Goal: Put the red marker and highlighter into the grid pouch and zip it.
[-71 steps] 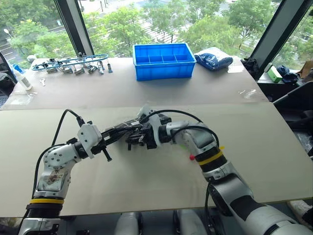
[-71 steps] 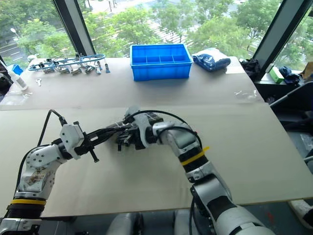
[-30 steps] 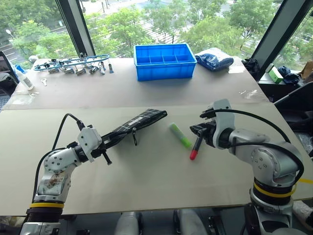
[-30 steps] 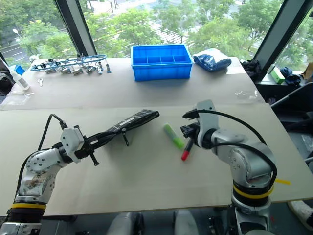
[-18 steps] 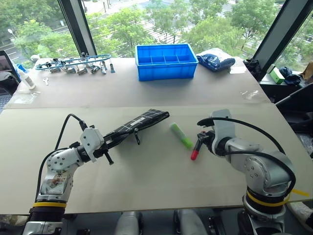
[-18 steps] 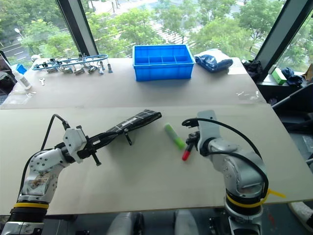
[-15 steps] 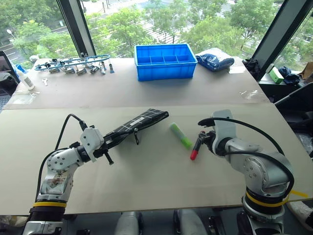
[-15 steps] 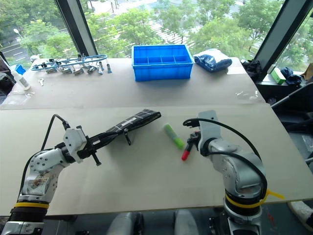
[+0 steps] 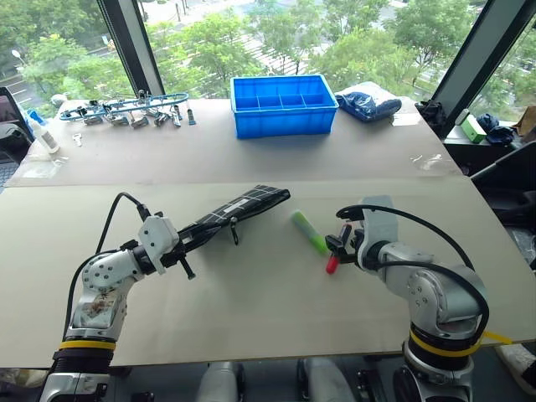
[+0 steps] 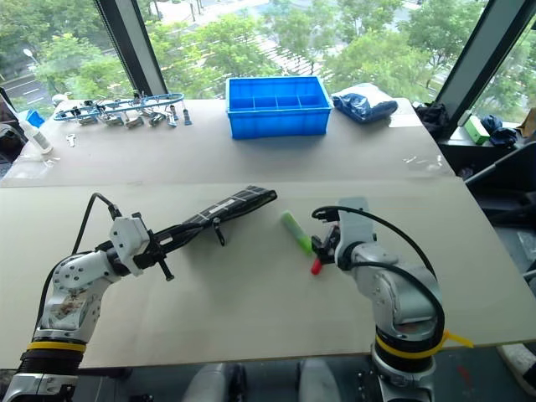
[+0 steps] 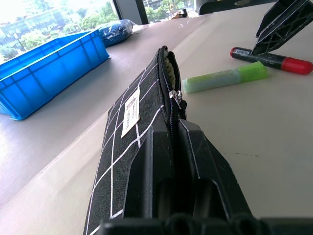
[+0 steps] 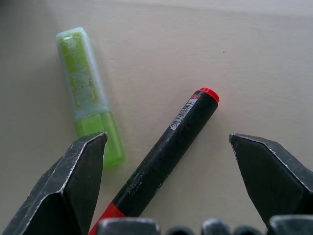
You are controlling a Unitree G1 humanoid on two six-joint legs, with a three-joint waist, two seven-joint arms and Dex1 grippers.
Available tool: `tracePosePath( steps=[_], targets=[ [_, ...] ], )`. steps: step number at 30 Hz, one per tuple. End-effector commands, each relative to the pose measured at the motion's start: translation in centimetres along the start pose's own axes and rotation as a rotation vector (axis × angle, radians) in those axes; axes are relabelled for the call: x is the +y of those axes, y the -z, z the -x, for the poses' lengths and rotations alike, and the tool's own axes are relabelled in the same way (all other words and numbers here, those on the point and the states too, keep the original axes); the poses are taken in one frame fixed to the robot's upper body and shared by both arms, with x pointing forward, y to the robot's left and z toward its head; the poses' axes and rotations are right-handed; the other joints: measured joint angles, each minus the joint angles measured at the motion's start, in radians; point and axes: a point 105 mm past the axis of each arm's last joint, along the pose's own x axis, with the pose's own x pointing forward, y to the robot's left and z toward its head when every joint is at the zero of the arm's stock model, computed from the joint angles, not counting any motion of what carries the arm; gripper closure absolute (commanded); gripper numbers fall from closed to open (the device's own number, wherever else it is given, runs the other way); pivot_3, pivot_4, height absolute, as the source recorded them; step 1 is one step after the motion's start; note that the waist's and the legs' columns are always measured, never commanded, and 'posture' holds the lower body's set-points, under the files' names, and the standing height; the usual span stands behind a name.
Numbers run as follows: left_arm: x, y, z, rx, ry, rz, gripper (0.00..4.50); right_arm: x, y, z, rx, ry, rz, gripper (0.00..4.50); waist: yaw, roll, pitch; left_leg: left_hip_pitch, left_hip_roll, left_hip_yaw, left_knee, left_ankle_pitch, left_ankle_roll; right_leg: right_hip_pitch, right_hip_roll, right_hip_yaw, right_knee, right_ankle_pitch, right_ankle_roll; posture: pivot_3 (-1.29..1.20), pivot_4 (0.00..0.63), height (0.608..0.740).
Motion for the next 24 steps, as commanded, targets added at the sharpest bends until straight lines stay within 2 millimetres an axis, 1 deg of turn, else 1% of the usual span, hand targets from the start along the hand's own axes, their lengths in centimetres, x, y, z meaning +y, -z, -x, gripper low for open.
tracePosePath(
  steps=[1,6,12,17,22,24],
  targets=[
    [0.1,-0.6,-0.1,-0.023,0.0,-0.026,4.5,-0.3,-1.0,0.0,-0.042,0.038,-0.018,0.02,0.0,0.0,0.0,0.0,0.0,0.0,0.0,0.0,0.0,0.0,0.0,0.0,0.0,0.0,0.0,0.0,0.15,0.74],
    [0.1,-0.6,0.1,-0.021,-0.006,-0.025,4.5,-0.8,-0.4,-0.6,-0.03,0.091,-0.037,0.02,0.0,0.0,0.0,0.0,0.0,0.0,0.0,0.0,0.0,0.0,0.0,0.0,0.0,0.0,0.0,0.0,0.15,0.74],
    [0.0,-0.7,0.1,-0.021,-0.009,-0.024,4.5,-1.8,0.1,-1.8,-0.027,0.168,-0.047,0.02,-0.002,0.0,0.0,0.0,0.0,0.0,0.0,0.0,0.0,0.0,0.0,0.0,0.0,0.0,0.0,0.0,0.15,0.74],
    [0.0,-0.8,0.3,-0.02,-0.014,-0.026,4.5,-1.5,0.4,-2.1,-0.027,0.168,-0.051,0.02,-0.003,0.0,0.0,0.0,0.0,0.0,0.0,0.0,0.0,0.0,0.0,0.0,0.0,0.0,0.0,0.0,0.15,0.74],
    [0.3,-0.8,0.3,-0.017,-0.02,-0.028,4.5,-1.0,1.1,-2.1,-0.005,0.138,-0.06,0.02,-0.003,0.0,0.0,0.0,0.0,0.0,0.0,0.0,0.0,0.0,0.0,0.0,0.0,0.0,0.0,0.0,0.15,0.74],
    [0.4,-0.9,0.3,-0.018,-0.022,-0.028,4.5,-1.0,1.2,-2.0,-0.004,0.139,-0.063,0.53,-0.003,0.0,0.0,0.0,0.0,0.0,0.0,0.0,0.0,0.0,0.0,0.0,0.0,0.0,0.0,0.0,0.15,0.74]
  ],
)
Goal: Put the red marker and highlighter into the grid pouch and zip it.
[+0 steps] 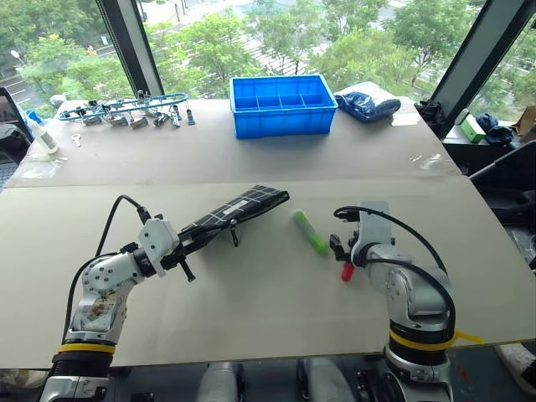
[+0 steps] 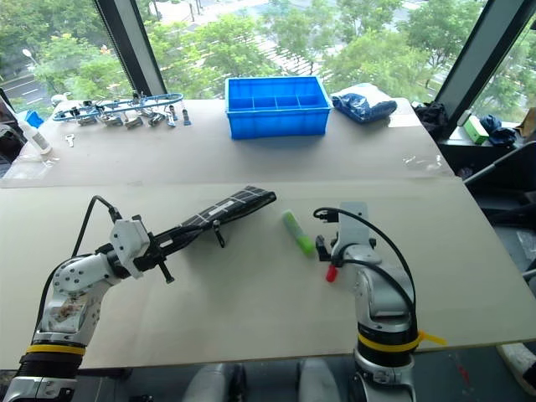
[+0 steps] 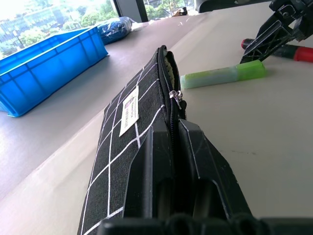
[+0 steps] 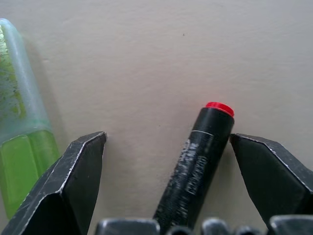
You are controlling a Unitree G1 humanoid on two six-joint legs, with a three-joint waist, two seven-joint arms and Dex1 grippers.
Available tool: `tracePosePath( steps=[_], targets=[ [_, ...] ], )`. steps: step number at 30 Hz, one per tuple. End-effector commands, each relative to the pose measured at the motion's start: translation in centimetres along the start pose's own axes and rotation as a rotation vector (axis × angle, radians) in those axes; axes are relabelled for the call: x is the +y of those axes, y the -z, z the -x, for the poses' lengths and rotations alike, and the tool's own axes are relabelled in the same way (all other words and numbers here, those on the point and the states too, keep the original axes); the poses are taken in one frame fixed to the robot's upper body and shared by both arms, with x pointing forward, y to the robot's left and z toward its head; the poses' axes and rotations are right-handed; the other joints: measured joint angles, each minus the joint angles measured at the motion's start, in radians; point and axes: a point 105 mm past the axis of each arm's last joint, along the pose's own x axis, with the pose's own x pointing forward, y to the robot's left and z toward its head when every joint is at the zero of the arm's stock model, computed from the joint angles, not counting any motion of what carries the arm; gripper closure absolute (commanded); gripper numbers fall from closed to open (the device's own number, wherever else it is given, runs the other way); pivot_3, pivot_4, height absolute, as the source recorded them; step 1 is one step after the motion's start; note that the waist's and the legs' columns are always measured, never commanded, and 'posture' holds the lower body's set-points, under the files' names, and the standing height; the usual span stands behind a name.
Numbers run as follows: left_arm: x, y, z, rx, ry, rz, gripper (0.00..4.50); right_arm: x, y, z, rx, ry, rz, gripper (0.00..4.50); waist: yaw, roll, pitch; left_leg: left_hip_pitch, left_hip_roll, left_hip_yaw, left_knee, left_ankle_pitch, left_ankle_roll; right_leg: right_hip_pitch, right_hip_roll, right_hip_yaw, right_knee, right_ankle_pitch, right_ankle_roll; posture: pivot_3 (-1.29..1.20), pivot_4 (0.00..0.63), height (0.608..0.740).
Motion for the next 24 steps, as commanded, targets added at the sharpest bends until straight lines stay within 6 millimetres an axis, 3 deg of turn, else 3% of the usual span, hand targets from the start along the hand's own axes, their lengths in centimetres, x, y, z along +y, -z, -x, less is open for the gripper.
tracePosePath(
  steps=[1,9,11,17,19,21,24],
  targets=[
    [0.7,-1.1,0.1,-0.027,-0.017,-0.035,4.5,0.0,0.0,0.3,-0.012,-0.006,-0.01,0.77,0.0,0.0,0.0,0.0,0.0,0.0,0.0,0.0,0.0,0.0,0.0,0.0,0.0,0.0,0.0,0.0,0.15,0.74],
    [1.1,-1.1,0.0,-0.027,-0.015,-0.038,4.5,-0.7,0.1,0.8,0.002,-0.011,-0.018,3.47,0.002,0.0,0.0,0.0,0.0,0.0,0.0,0.0,0.0,0.0,0.0,0.0,0.0,0.0,0.0,0.0,0.15,0.74],
    [1.2,-1.2,0.1,-0.027,-0.014,-0.039,4.5,-0.5,-0.1,0.9,0.0,-0.028,-0.008,3.97,0.001,0.0,0.0,0.0,0.0,0.0,0.0,0.0,0.0,0.0,0.0,0.0,0.0,0.0,0.0,0.0,0.15,0.74],
    [1.4,-1.2,0.1,-0.025,-0.017,-0.04,4.5,-0.2,-1.3,0.7,-0.057,-0.061,0.056,3.98,0.001,0.0,0.0,0.0,0.0,0.0,0.0,0.0,0.0,0.0,0.0,0.0,0.0,0.0,0.0,0.0,0.15,0.74],
    [1.3,-1.1,0.1,-0.023,-0.014,-0.037,4.5,0.9,-4.2,1.2,-0.218,-0.121,0.21,3.98,0.0,0.0,0.0,0.0,0.0,0.0,0.0,0.0,0.0,0.0,0.0,0.0,0.0,0.0,0.0,0.0,0.15,0.74],
    [1.1,-0.9,0.1,-0.023,-0.009,-0.033,4.5,3.5,-6.4,2.5,-0.392,-0.261,0.458,3.98,-0.001,0.0,0.0,0.0,0.0,0.0,0.0,0.0,0.0,0.0,0.0,0.0,0.0,0.0,0.0,0.0,0.15,0.74],
    [0.9,-0.9,0.0,-0.025,-0.001,-0.03,4.5,6.1,-6.8,4.2,-0.54,-0.415,0.784,3.98,-0.002,0.0,0.0,0.0,0.0,0.0,0.0,0.0,0.001,0.0,0.0,0.0,-0.002,0.0,0.0,0.0,0.15,0.74]
  ],
)
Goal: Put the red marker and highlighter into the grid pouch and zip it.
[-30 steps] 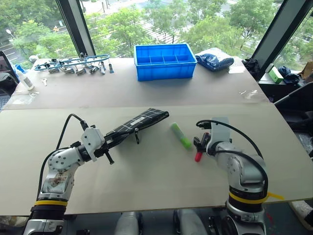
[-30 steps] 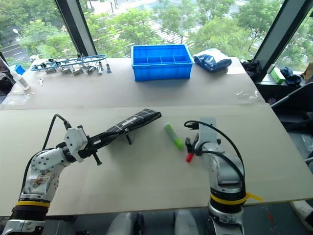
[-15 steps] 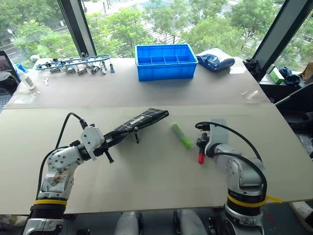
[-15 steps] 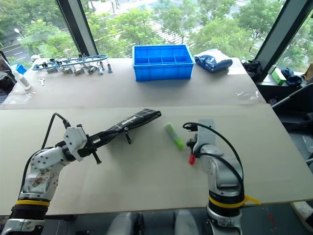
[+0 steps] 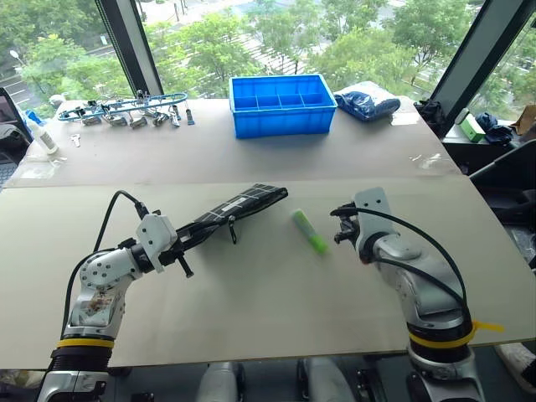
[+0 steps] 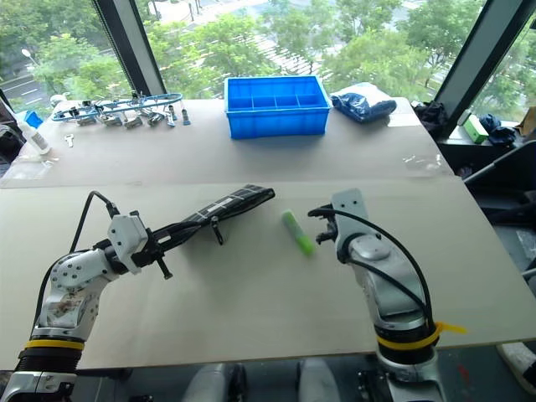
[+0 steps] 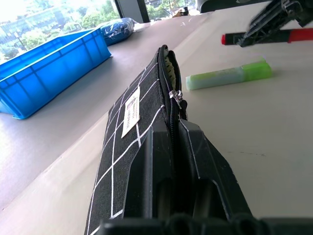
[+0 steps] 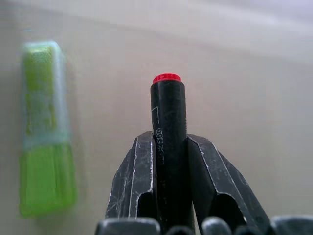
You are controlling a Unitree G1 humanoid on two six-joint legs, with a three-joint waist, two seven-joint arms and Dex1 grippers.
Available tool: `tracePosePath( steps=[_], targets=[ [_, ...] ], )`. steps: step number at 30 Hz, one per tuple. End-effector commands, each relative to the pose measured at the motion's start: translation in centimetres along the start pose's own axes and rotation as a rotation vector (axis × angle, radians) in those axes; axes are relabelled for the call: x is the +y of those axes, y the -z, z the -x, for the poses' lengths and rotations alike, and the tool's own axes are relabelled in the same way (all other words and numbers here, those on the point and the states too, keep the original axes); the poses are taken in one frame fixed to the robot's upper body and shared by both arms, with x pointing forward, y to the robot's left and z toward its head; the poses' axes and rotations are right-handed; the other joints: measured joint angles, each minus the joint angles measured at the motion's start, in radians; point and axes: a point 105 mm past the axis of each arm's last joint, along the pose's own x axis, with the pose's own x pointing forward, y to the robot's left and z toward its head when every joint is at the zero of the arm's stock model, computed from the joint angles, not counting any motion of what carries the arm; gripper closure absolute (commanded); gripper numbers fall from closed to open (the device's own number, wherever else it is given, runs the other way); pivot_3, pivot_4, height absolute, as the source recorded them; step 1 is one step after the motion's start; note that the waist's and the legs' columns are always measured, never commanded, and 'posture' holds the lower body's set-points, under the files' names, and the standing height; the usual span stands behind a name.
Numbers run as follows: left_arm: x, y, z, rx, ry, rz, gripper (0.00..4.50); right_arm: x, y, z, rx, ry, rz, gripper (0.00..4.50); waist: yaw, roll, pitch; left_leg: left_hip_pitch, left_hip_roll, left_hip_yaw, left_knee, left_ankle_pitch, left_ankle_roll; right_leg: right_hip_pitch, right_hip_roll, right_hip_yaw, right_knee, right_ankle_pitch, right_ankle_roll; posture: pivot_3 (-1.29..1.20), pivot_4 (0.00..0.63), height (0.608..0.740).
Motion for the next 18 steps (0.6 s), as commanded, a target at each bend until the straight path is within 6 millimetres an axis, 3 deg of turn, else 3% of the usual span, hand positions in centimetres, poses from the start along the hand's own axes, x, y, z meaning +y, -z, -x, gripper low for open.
tracePosePath(
  steps=[1,4,7,12,18],
  targets=[
    [0.3,-0.7,0.0,-0.026,0.001,-0.02,4.5,3.8,-4.2,1.3,-0.288,-0.228,0.429,3.98,0.0,0.0,0.0,0.0,0.0,0.0,-0.001,0.0,0.0,0.0,0.001,0.0,-0.001,0.0,0.0,0.0,0.15,0.74],
    [0.2,-0.7,-0.3,-0.034,0.007,-0.019,4.5,5.4,-4.8,2.3,-0.428,-0.346,0.776,3.98,0.002,0.0,0.0,0.0,0.0,-0.001,-0.001,0.0,0.0,0.001,0.001,-0.001,-0.004,0.0,0.0,0.0,0.15,0.74],
    [0.2,-0.8,-0.5,-0.04,0.013,-0.018,4.5,5.6,-6.2,2.1,-0.523,-0.362,0.951,3.98,0.003,-0.001,0.0,0.0,0.0,0.0,0.0,0.0,0.001,0.002,0.0,-0.001,-0.006,0.002,0.002,0.0,0.15,0.74],
    [0.0,-0.9,-0.7,-0.048,0.017,-0.017,4.5,4.7,-8.3,0.6,-0.601,-0.292,1.049,3.98,0.005,-0.001,0.0,0.0,0.0,0.001,0.001,0.0,0.0,0.003,0.0,-0.001,-0.006,0.002,0.003,0.0,0.15,0.74],
    [-0.2,-1.2,-1.1,-0.061,0.026,-0.018,4.5,5.8,-8.1,0.0,-0.639,-0.339,1.117,3.98,0.008,-0.001,0.0,-0.001,0.0,0.003,0.001,0.0,0.0,0.003,0.0,-0.001,-0.007,0.002,0.003,0.0,0.15,0.74]
  ],
)
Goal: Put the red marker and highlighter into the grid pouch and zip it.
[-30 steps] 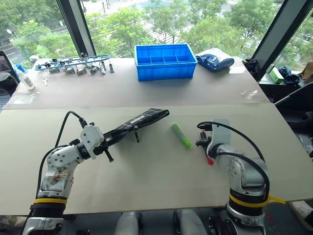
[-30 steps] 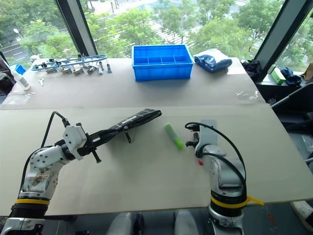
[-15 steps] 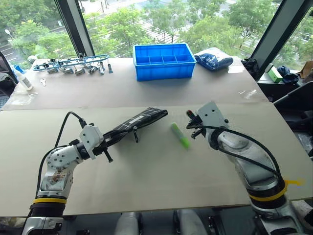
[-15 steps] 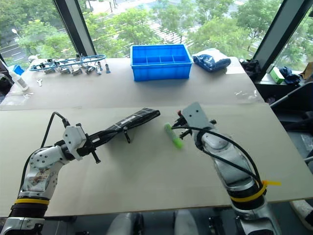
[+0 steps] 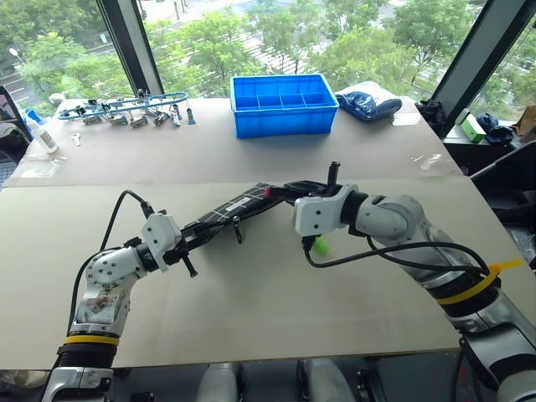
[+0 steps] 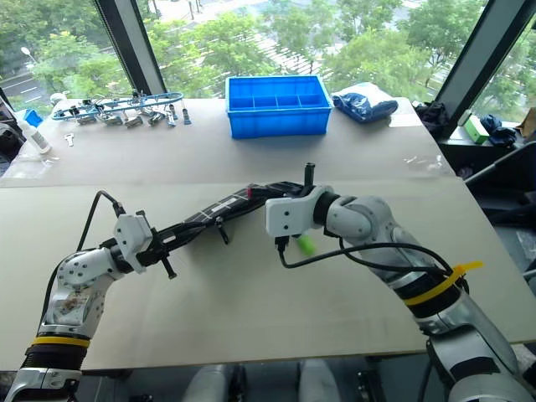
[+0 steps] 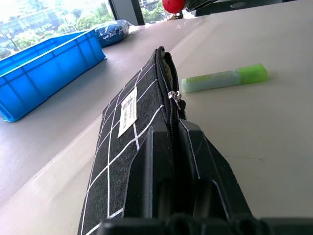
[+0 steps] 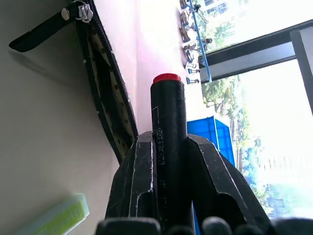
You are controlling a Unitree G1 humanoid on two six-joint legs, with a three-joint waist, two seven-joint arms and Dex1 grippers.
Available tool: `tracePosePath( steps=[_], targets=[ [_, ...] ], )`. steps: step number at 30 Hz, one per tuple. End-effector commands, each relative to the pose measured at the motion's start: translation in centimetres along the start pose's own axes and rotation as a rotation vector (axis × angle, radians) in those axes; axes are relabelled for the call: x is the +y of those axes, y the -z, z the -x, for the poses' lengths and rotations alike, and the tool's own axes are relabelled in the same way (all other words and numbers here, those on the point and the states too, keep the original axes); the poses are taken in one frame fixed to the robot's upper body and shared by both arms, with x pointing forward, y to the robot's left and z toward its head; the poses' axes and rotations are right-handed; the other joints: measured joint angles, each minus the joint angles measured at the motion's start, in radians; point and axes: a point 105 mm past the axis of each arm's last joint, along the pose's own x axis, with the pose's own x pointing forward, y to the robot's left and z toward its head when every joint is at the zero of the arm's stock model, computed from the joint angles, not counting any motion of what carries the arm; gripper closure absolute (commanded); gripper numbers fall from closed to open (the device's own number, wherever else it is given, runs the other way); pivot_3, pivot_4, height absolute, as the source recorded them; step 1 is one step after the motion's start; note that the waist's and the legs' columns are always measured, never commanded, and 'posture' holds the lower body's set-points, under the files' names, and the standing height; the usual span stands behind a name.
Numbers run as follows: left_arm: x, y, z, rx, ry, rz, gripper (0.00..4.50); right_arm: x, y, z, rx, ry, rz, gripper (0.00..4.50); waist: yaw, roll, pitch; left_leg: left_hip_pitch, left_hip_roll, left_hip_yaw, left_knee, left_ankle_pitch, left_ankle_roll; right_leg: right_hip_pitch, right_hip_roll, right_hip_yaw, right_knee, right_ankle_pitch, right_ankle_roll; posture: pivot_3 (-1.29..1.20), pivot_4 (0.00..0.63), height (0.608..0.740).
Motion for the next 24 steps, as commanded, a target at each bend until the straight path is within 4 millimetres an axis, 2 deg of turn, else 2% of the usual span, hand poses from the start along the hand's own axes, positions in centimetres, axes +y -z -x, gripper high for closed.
tracePosePath(
  steps=[1,6,12,24],
  targets=[
    [0.2,-1.2,-0.4,-0.044,0.001,-0.035,4.5,-0.2,-0.9,-0.1,-0.054,-0.005,0.082,3.98,0.001,0.0,0.0,0.0,0.0,0.0,0.0,0.0,0.0,0.0,0.0,0.0,0.0,0.0,0.0,0.0,0.15,0.74],
    [0.3,-1.4,-0.4,-0.048,0.002,-0.038,4.5,0.9,-0.5,-0.3,-0.057,-0.034,0.114,3.98,0.0,0.0,0.0,0.0,0.0,0.0,0.0,0.0,0.0,0.0,0.0,0.0,0.0,0.0,0.0,0.0,0.15,0.74],
    [0.3,-1.4,-0.5,-0.049,0.003,-0.035,4.5,2.0,0.1,-1.3,-0.037,-0.028,0.096,3.98,-0.001,0.0,0.0,0.0,0.0,0.0,0.0,0.0,-0.001,0.0,0.0,0.0,0.001,0.0,0.0,0.0,0.15,0.74],
    [0.0,-1.3,-0.5,-0.043,0.016,-0.039,4.5,1.4,0.9,-2.1,-0.03,-0.027,0.111,3.98,-0.001,0.0,0.0,0.0,0.0,0.001,0.0,0.003,-0.004,0.0,0.0,0.0,0.001,0.0,0.0,0.0,0.15,0.74]
  ],
)
